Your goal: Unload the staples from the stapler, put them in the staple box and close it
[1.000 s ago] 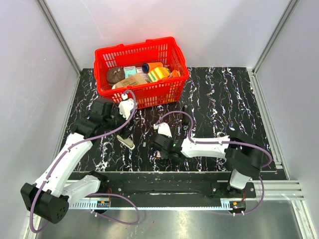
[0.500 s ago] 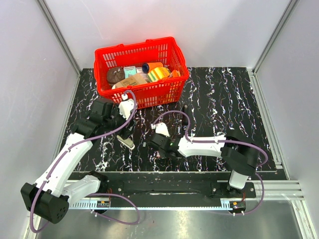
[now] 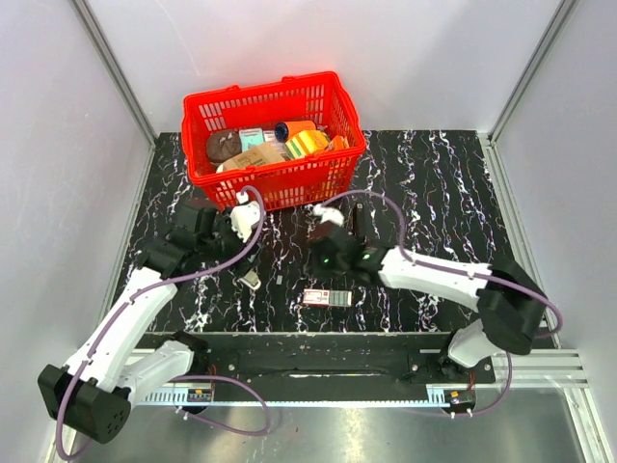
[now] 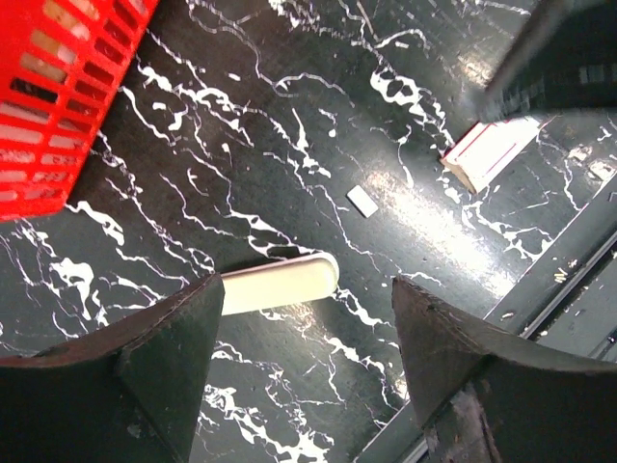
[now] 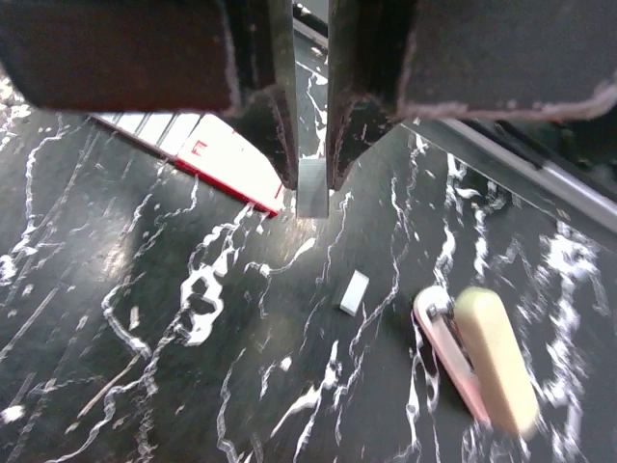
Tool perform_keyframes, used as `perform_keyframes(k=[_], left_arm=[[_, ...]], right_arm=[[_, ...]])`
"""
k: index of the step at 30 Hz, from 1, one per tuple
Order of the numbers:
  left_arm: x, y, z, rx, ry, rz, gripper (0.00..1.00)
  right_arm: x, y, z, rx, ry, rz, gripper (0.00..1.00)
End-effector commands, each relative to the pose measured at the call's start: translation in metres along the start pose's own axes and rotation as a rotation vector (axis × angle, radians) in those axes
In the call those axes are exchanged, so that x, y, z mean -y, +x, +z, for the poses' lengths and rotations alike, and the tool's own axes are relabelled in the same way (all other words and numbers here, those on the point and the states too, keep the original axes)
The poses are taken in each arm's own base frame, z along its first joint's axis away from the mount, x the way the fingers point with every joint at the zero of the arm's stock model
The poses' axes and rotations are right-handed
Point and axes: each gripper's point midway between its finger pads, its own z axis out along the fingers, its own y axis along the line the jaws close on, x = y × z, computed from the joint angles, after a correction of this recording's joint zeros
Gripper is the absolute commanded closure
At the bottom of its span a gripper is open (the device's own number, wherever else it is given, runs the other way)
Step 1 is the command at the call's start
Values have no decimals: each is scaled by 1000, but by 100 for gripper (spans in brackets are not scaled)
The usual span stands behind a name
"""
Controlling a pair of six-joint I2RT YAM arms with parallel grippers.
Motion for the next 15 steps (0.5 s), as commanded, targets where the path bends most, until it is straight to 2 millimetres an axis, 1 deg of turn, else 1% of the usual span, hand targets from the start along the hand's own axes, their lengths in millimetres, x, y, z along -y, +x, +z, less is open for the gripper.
perform_keyframes(k=[1, 3, 4, 6, 8, 9, 11, 15], left_arm=[[0, -30, -9, 136, 7, 93, 25], [-2, -32, -10, 138, -4, 92, 25], [-1, -32, -10, 139, 1, 89, 25], [1, -30, -10, 138, 5, 74, 25], [2, -29, -11, 142, 5, 63, 25], [4, -25, -10, 135, 8, 60, 25], [4, -21, -11, 136, 1, 63, 25], [2, -14, -11, 113, -14, 75, 25]], right_arm=[[-15, -41, -23, 32, -312, 271, 87], [-9, -49, -22, 19, -346, 309, 87], [-6, -51, -17, 9, -348, 328, 87], [-8, -52, -9, -25, -368, 336, 87], [-10, -49, 2, -58, -380, 348, 87], [-10, -46, 8, -84, -390, 360, 87], [-15, -49, 17, -86, -436, 385, 87], [-11, -46, 33, -114, -466, 460, 87]])
